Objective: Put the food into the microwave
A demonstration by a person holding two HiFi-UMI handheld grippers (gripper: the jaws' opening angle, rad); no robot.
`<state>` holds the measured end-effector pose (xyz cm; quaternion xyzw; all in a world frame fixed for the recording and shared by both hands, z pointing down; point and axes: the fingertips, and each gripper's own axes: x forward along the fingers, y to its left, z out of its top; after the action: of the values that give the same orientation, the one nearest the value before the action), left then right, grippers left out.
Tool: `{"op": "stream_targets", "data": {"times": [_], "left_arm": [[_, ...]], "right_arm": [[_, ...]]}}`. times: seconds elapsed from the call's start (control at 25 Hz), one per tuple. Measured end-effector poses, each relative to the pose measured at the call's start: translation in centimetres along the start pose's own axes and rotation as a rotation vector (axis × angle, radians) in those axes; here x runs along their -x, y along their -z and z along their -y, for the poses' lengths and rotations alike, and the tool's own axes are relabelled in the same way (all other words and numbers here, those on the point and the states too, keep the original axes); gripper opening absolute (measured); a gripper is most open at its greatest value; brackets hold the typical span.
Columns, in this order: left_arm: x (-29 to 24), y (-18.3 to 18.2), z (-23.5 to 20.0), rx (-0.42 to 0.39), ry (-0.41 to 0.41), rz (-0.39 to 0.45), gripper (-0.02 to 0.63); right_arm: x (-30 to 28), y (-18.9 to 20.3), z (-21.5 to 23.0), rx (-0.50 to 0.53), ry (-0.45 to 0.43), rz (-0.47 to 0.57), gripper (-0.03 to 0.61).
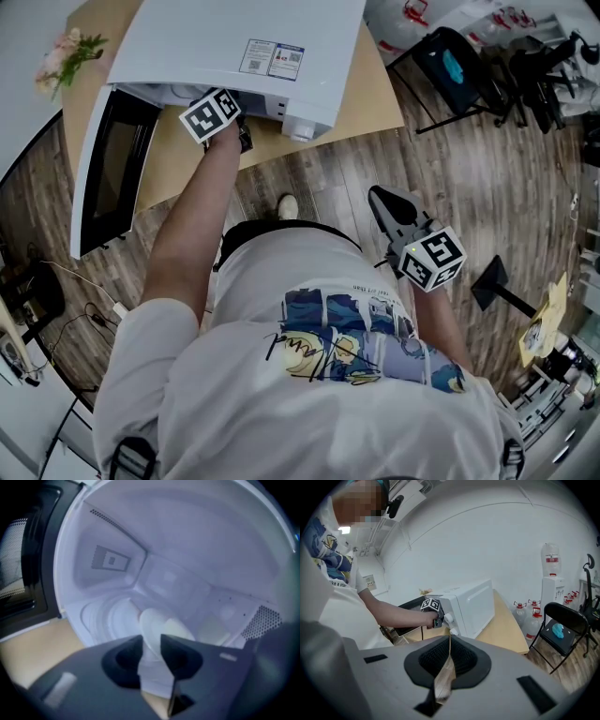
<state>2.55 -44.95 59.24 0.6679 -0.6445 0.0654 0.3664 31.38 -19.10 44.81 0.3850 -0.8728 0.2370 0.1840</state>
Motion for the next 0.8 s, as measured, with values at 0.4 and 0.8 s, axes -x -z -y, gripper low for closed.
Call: {"op": "stream_targets", "data": {"times": [0.4, 0.8], "left_arm": [[0.2, 0.1, 0.3, -0.210, -0.065, -0.002, 0.181], [1.9, -0.2, -0.5, -0.250, -0.015, 0.007, 0.186]], "right_arm": [[-0.2, 0.3, -0.4, -0.008, 0.000, -0.010, 0.012], [-1.5, 0.0, -2.6, 0.009, -0.015, -0.008, 0.012]]}}
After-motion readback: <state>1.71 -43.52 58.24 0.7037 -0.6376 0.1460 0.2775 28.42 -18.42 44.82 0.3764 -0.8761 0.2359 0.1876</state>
